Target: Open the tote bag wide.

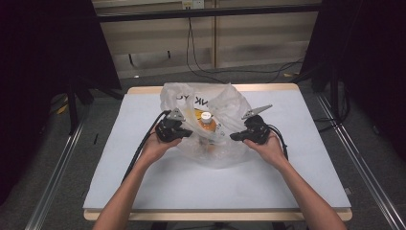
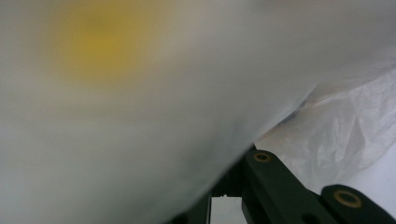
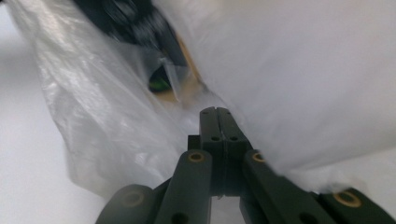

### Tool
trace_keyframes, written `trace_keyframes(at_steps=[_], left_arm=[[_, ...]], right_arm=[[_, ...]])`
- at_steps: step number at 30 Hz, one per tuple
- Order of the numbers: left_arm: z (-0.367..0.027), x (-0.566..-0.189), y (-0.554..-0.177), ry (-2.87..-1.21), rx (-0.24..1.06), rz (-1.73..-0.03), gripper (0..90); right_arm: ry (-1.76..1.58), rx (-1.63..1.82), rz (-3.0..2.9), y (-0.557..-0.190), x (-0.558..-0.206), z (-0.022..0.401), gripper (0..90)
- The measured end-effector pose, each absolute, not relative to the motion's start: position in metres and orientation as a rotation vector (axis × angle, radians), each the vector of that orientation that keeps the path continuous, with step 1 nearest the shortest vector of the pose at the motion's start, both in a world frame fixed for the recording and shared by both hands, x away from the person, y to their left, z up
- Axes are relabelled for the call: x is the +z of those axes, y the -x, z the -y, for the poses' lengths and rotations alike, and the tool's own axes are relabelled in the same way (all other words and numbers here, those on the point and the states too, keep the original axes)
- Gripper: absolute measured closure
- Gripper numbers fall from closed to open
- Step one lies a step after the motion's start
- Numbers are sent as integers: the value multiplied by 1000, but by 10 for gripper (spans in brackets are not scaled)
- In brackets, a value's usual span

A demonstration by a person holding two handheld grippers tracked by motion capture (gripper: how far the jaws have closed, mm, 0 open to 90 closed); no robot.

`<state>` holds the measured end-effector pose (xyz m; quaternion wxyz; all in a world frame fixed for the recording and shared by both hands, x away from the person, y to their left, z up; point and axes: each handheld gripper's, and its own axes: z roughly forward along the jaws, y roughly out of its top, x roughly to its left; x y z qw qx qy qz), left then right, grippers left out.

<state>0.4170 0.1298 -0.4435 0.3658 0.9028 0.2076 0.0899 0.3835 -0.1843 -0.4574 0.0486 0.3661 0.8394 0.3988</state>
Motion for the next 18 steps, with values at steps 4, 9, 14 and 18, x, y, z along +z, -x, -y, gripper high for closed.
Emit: trace_keyframes(at_steps=[4, 9, 14, 18], left_arm=[[-124, -460, -419, -2397, 190, -493, 900], [-124, -478, -416, -2351, 135, -564, 900], [-133, -479, -414, -2314, 139, -571, 900], [-140, -468, -409, -2271, 130, -584, 900]], right_arm=[[-1156, 1149, -2579, -385, -478, 188, 900], [-1182, 1184, -2562, -383, -486, 193, 900], [-1171, 1191, -2537, -380, -486, 192, 900], [-1143, 1252, -2516, -375, -476, 189, 900]])
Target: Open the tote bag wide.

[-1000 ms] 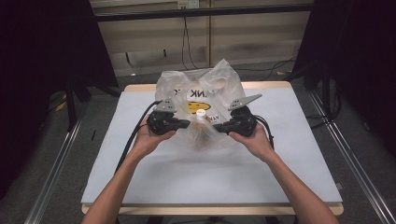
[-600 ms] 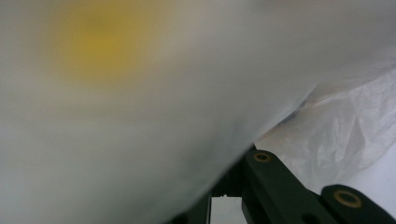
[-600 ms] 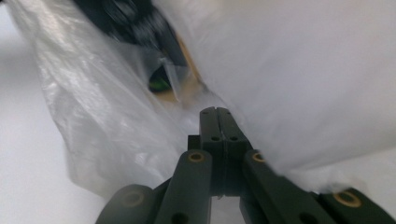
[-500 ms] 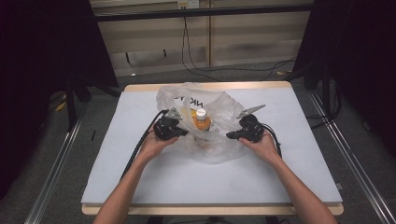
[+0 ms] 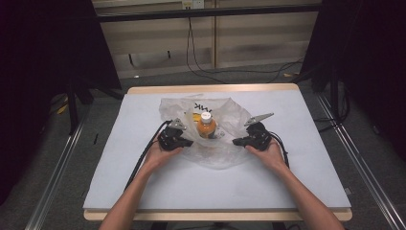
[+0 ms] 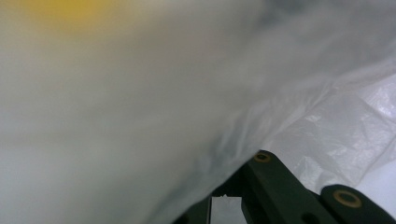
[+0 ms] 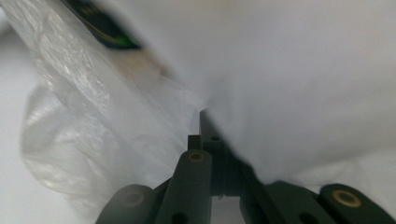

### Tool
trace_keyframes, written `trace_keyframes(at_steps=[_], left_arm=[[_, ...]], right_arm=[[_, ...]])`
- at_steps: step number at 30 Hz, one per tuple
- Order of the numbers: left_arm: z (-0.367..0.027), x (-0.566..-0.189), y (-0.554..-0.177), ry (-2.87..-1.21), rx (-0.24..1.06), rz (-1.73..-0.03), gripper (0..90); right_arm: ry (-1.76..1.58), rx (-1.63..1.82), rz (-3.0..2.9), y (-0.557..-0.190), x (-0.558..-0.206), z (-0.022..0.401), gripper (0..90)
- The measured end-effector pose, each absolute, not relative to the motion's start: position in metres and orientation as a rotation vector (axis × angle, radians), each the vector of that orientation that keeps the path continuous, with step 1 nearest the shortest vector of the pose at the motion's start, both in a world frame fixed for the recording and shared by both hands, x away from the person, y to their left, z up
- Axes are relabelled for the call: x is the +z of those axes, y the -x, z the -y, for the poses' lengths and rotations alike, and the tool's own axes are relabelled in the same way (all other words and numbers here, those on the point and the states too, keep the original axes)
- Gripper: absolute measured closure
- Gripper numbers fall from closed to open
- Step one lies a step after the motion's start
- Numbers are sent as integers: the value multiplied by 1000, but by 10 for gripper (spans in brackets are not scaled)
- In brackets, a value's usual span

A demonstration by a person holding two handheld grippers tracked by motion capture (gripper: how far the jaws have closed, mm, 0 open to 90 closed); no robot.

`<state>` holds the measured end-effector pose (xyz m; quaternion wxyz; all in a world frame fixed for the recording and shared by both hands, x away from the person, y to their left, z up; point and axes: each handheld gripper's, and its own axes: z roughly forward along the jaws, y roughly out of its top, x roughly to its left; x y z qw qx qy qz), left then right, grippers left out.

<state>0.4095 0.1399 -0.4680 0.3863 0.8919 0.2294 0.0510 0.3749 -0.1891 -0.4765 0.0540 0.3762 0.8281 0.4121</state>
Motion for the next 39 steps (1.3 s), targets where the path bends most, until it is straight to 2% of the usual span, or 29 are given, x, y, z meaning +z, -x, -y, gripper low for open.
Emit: trace_keyframes(at_steps=[7, 12, 21, 27, 32, 36, 37, 38, 39], left_arm=[[-159, -426, -379, -2204, 208, -477, 900], [-167, -404, -365, -2091, 226, -437, 900], [-143, -344, -368, -1997, 278, -323, 900], [-130, -320, -381, -2050, 351, -305, 900], [-121, -331, -415, -2187, 421, -399, 900], [-107, -360, -432, -2315, 420, -422, 900], [-100, -376, -435, -2354, 408, -423, 900], [-100, -376, -435, -2354, 408, -423, 900], [-96, -383, -436, -2393, 393, -417, 900]], right_arm=[[-1081, 1457, -2393, -356, -436, 197, 900], [-1034, 1563, -2306, -345, -406, 202, 900], [-893, 1646, -2239, -363, -342, 170, 900], [-866, 1592, -2229, -387, -317, 148, 900], [-922, 1492, -2246, -411, -324, 143, 900], [-971, 1302, -2345, -433, -355, 139, 900], [-1001, 1243, -2382, -439, -371, 139, 900], [-1001, 1243, -2382, -439, -371, 139, 900], [-1028, 1218, -2425, -443, -388, 139, 900]])
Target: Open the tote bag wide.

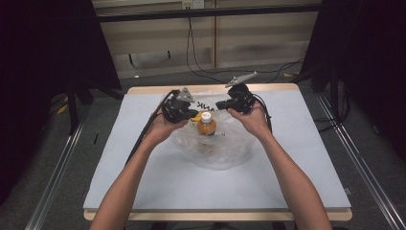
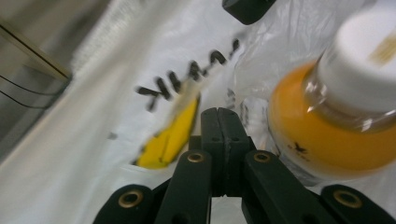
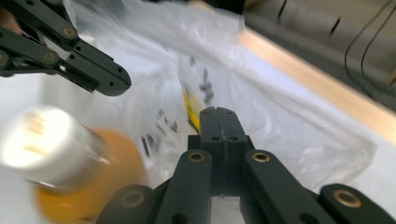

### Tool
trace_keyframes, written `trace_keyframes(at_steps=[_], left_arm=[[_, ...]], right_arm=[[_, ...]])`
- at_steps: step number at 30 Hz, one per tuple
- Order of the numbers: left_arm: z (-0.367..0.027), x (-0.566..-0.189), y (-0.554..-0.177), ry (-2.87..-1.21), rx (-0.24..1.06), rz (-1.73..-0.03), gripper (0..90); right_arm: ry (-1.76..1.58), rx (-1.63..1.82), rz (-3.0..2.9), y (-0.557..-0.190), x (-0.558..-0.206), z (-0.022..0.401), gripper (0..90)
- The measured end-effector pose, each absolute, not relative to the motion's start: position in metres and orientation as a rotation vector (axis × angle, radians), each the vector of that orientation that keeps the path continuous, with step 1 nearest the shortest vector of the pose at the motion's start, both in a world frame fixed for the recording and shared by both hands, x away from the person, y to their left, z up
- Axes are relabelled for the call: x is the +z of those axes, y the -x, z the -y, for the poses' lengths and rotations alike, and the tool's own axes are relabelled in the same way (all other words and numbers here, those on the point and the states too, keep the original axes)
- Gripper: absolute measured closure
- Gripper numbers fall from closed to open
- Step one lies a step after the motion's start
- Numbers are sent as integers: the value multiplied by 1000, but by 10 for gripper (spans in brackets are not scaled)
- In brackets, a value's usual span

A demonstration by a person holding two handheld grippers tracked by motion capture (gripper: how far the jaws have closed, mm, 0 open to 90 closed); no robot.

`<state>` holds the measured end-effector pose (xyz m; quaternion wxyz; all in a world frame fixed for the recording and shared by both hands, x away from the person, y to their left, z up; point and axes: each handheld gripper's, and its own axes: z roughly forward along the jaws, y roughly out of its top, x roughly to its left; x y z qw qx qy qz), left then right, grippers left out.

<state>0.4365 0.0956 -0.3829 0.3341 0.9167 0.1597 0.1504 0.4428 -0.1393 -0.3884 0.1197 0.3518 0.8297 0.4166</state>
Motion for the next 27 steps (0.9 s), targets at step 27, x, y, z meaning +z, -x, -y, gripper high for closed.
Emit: trace_keyframes(at_steps=[27], left_arm=[[-143, -461, -436, -2578, 166, -539, 900]], right_arm=[[-1017, 833, -2705, -421, -468, 158, 900]])
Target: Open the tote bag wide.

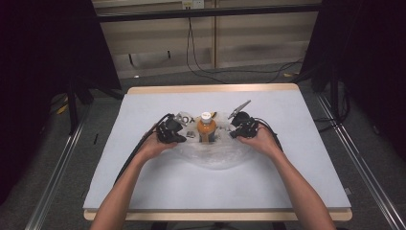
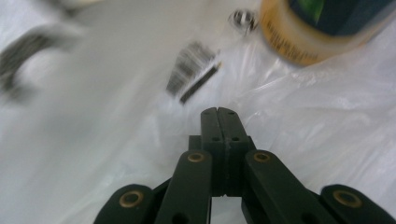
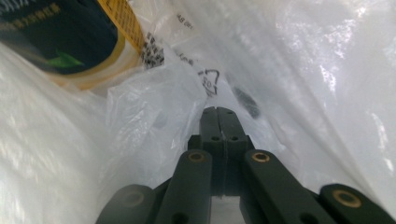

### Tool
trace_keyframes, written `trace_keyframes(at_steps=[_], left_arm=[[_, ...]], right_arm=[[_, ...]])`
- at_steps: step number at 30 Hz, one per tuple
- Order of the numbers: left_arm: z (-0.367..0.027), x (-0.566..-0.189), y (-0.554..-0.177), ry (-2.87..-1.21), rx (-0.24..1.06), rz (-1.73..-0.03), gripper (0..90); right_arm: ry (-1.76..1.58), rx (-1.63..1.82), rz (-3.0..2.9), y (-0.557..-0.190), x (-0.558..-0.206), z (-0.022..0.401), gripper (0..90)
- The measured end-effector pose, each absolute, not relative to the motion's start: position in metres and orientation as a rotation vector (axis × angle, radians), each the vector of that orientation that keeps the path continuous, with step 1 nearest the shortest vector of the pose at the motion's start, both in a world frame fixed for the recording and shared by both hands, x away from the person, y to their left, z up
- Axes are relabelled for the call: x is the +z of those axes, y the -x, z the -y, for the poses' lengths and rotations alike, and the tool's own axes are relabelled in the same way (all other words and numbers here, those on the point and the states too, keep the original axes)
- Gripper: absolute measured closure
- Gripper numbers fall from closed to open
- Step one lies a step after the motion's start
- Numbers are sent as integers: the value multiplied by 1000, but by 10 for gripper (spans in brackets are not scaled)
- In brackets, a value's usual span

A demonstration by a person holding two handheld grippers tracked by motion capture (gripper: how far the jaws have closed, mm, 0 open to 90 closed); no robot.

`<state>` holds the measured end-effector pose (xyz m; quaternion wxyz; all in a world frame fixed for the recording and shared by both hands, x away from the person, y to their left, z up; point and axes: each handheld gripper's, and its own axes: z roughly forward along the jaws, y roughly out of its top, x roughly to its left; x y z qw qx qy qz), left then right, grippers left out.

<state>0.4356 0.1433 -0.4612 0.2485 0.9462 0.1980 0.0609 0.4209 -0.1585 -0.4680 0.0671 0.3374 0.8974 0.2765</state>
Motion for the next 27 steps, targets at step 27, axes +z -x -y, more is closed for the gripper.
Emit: trace_keyframes(at_steps=[27], left_arm=[[-189, -457, -437, -2714, 298, -559, 900]], right_arm=[[-864, 573, -2779, -397, -459, 208, 900]])
